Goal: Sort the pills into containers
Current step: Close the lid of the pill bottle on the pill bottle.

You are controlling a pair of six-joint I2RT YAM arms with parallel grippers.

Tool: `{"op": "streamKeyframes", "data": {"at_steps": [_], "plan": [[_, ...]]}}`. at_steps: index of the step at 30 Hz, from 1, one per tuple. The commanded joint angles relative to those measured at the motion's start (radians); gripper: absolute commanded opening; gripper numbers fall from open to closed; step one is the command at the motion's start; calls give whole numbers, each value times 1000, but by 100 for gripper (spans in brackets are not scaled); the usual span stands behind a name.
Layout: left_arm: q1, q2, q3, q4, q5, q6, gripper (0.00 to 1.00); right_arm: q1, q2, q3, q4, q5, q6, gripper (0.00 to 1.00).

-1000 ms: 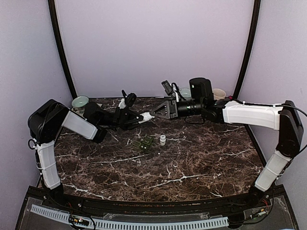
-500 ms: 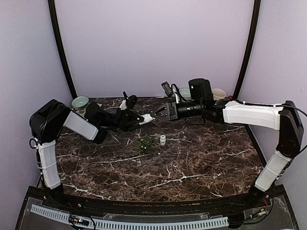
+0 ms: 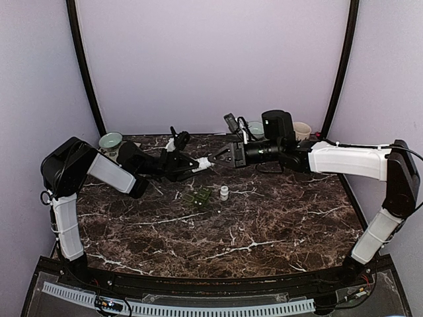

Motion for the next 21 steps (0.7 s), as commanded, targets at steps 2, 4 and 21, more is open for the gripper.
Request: {"op": "streamKeyframes", "data": {"at_steps": [2,4,21], "plan": [[-15,-2,21,109,-56,-6,18,55,-37,-7,97,-66,20,0],[-14,-3,19,109,-57,-4,18,56,-37,-14,106,-65,27,0],[-15,-18,-4,109,-64,8,18,36,-96,-70,194,-61,89,0]]}}
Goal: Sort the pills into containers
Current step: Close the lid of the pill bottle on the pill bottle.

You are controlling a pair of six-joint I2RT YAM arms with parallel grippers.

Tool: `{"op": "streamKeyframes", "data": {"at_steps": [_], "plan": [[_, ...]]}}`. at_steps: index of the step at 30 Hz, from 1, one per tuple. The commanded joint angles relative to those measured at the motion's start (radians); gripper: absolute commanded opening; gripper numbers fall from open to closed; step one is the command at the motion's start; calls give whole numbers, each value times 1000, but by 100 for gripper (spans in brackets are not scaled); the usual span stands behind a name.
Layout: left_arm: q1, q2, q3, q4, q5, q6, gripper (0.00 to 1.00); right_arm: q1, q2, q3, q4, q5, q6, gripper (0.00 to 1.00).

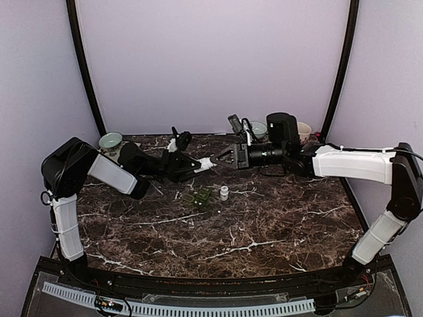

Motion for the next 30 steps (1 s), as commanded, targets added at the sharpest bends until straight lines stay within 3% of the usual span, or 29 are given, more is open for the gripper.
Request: {"op": "streamKeyframes", "data": {"at_steps": [1,30], "plan": [[-2,-17,-3,103,-46,7,18,30,-49,-5,140,-80,37,0],[-11,6,40,101,-22,-18,18,34,28,97,123,-134,52,1]]}}
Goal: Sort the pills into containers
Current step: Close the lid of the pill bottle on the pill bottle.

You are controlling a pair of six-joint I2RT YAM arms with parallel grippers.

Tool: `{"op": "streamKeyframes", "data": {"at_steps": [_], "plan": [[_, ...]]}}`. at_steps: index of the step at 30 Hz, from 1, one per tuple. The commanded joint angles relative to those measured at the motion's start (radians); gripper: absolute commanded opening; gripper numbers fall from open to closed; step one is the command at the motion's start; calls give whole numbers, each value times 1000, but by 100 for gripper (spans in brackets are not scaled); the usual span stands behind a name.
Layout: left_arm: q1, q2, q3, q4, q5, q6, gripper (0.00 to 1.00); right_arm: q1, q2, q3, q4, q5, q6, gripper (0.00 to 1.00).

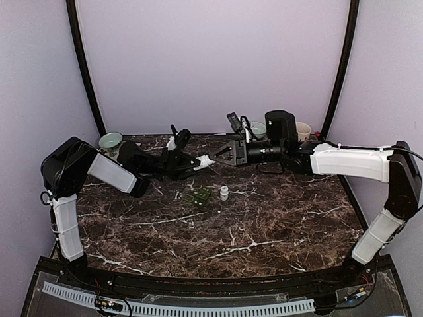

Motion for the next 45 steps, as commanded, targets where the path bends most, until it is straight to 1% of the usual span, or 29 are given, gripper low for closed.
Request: {"op": "streamKeyframes", "data": {"at_steps": [1,10,21,25,30,36,42,45], "plan": [[-8,8,28,100,-21,-18,18,38,10,68,109,-119,0,1],[-9,21,55,101,-22,-26,18,45,21,79,41,-101,-47,2],[-20,26,80,98,-46,-23,18,49,18,75,48,-77,-38,0],[-24,22,89,72,-62,2,18,51,17,80,38,-57,-27,0],[-42,5,119,-35,-70,90,18,54,26,99,27,-24,-6,0],[-61,-52,139,-266,-72,284,18,60,48,150,-18,11,17,0],[-63,-87,150,-380,-53,371,18,65,66,180,-87,18,13,0],[-63,-115,158,-480,-47,447,18,67,67,188,-127,34,1,0]]}}
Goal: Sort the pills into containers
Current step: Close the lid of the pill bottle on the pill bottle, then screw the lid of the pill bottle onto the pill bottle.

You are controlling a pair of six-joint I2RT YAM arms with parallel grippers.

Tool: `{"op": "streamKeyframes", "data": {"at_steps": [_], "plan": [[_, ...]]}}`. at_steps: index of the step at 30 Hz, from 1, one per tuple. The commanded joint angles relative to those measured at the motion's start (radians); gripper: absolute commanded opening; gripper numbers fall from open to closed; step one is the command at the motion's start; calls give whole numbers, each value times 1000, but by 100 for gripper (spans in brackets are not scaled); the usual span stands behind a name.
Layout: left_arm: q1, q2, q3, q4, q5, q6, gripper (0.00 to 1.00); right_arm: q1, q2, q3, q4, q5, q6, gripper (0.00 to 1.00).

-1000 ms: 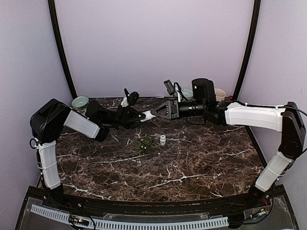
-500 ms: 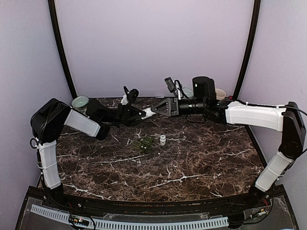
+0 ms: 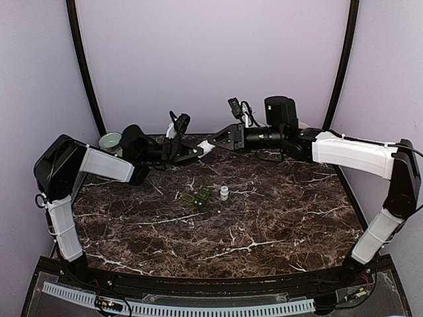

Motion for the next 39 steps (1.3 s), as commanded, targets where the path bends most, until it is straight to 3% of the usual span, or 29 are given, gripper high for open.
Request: {"op": "streamKeyframes", "data": {"at_steps": [1,7,17,27,39], "plan": [[-68,-62,52,-251,-32,143,18,74,44,40,-14,-45,-10,0],[-67,-115,85,-500,-30,321,18,80,45,65,-96,-19,-45,0],[-68,-170,126,-744,-69,499,18,82,40,59,-103,-6,-31,0],[-68,-159,117,-590,-74,427,18,79,86,93,-65,-78,34,0],[-65,-74,107,-209,-33,130,18,69,82,84,9,-165,58,0]]}}
